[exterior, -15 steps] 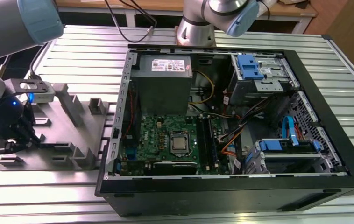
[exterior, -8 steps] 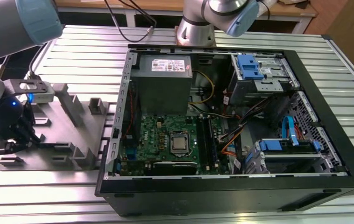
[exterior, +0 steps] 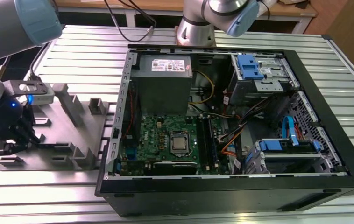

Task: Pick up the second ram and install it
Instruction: 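Pick up the second ram and move it above second insertion slot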

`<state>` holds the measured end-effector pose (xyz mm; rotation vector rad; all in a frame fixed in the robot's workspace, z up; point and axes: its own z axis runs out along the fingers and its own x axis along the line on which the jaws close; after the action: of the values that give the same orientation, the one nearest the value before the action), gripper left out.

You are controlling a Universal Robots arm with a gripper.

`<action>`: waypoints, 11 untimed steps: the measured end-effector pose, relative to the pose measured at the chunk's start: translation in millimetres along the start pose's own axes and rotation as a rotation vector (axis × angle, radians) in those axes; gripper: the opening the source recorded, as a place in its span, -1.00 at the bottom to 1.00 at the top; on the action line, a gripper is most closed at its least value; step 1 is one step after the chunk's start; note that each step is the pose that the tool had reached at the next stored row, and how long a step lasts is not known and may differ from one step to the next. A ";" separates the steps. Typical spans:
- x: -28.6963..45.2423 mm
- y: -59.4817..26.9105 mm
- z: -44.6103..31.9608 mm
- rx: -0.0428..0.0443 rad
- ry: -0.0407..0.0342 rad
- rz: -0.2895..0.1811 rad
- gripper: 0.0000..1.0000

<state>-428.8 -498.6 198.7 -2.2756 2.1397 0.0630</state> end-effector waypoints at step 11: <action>0.0 0.0 0.1 0.0005 -0.0037 0.006 -0.68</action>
<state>-428.8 -498.7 198.6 -2.2671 2.1445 0.0667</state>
